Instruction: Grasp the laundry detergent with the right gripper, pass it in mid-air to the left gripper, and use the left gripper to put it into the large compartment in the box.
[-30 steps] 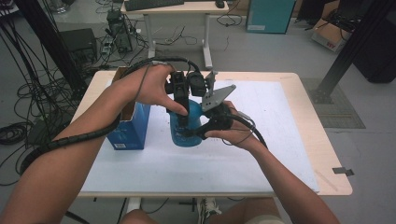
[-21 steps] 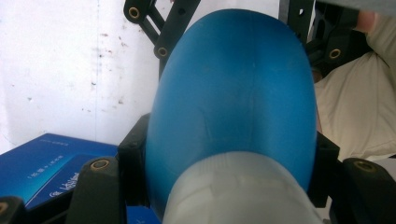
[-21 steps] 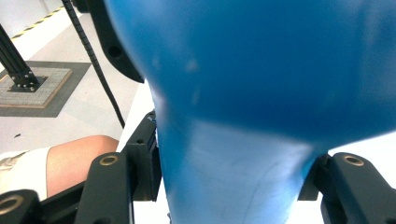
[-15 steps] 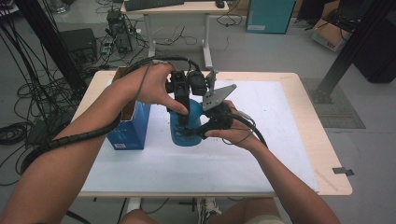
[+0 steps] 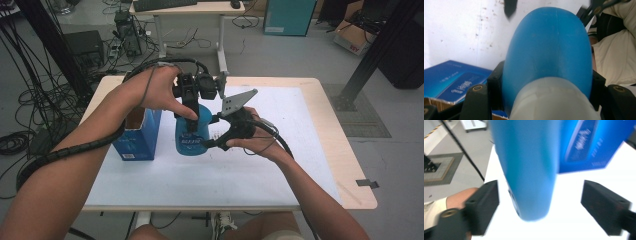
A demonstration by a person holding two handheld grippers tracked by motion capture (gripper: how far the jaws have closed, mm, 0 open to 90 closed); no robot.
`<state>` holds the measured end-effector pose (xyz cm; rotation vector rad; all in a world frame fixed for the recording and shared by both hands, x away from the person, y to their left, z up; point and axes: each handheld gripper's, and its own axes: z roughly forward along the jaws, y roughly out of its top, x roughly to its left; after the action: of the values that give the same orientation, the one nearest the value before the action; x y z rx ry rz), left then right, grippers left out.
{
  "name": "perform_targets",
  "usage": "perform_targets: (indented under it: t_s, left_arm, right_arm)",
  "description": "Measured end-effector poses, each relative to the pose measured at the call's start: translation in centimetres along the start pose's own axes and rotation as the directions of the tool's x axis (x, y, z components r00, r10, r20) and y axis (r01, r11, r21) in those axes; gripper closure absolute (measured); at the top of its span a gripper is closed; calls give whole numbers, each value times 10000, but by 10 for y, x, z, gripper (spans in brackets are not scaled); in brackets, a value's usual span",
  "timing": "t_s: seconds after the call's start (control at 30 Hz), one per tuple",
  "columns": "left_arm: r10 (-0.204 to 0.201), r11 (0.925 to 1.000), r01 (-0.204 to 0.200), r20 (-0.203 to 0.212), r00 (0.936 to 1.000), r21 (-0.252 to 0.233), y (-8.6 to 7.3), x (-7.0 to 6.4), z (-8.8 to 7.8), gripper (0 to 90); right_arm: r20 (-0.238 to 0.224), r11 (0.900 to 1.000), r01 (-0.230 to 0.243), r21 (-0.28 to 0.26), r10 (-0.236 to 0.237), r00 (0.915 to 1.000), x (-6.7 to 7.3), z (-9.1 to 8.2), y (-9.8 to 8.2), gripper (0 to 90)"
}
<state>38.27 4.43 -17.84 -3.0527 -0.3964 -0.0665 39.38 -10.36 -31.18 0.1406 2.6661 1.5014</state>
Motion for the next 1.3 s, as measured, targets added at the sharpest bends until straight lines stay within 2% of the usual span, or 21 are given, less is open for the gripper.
perform_targets:
  t_s: [0.07,0.1,0.17,0.2,0.27,0.37,0.53,0.57,0.6,0.67,0.7,0.8,0.83,0.87,0.93,1.03,1.1,1.13,1.2,1.27,1.3]
  left_arm:
    - [-291,9996,291,31,9996,47,-2,3,-3,371]
    - [-415,9991,414,62,9991,64,-3,4,-4,371]
    - [-707,9975,707,87,9975,11,-4,6,-8,371]
    - [-788,9969,788,-48,9969,-38,-5,7,-9,371]
    - [-1138,9935,1138,36,9935,27,-6,11,-15,371]
    - [-1522,9883,1522,35,9883,84,-7,15,-21,371]
    - [-2217,9748,2215,66,9751,252,-11,23,-36,371]
    - [-2421,9701,2419,98,9702,181,-12,23,-40,371]
    - [-2730,9620,2730,125,9619,33,-12,23,-43,371]
    - [-2974,9547,2974,186,9546,49,-14,26,-51,371]
    - [-2990,9542,2989,116,9542,90,-15,27,-54,371]
    - [-3475,9377,3474,160,9376,52,-19,32,-65,371]
    - [-3557,9346,3557,153,9345,59,-20,33,-67,371]
    - [-3790,9254,3790,156,9253,50,-22,36,-72,371]
    - [-4011,9160,4010,223,9158,73,-26,39,-75,371]
    - [-4356,9001,4355,324,8996,99,-33,46,-83,371]
    - [-4659,8847,4662,414,8839,34,-40,51,-87,371]
    - [-4824,8757,4828,496,8745,34,-44,54,-90,371]
    - [-5024,8644,5028,505,8632,35,-49,58,-92,372]
    - [-5309,8472,5312,558,8456,110,-56,62,-96,372]
    - [-5508,8343,5513,550,8328,74,-60,64,-97,371]
  right_arm:
    - [97,9992,-361,170,359,9993,-2,-6,-2,101]
    - [475,9978,-428,505,404,9981,-3,-9,-3,78]
    - [835,9924,-750,979,669,9943,-2,-16,-5,68]
    - [897,9901,-876,1095,779,9929,-2,-18,-6,58]
    - [870,9849,-1250,1196,1150,9895,-2,-26,-9,56]
    - [1256,9773,-1386,1602,1191,9849,-4,-36,-13,51]
    - [1424,9719,-1642,1685,1409,9797,-7,-49,-20,51]
    - [1535,9697,-1776,1678,1523,9763,-8,-53,-22,51]
    - [1636,9679,-1825,1728,1545,9743,-9,-57,-23,50]
    - [1731,9614,-2081,1800,1772,9688,-9,-61,-24,48]
    - [1807,9598,-2123,1838,1793,9670,-10,-65,-26,49]
    - [1962,9565,-2149,1974,1762,9646,-13,-74,-28,49]
    - [2055,9537,-2208,2041,1788,9622,-14,-78,-29,49]
    - [2130,9507,-2260,2122,1808,9602,-14,-80,-29,49]
    - [2374,9423,-2445,2286,1896,9527,-16,-86,-29,49]
    - [2468,9294,-2576,2642,1930,9497,-18,-94,-28,49]
    - [2646,9231,-2477,2942,1703,9492,-20,-99,-27,50]
    - [2846,9166,-2636,3006,1775,9421,-19,-102,-25,50]
    - [2900,9122,-2589,3175,1665,9424,-20,-107,-24,51]
    - [2940,9079,-2583,3302,1611,9421,-22,-111,-21,51]
    - [3018,9058,-2677,3285,1679,9385,-21,-112,-21,51]
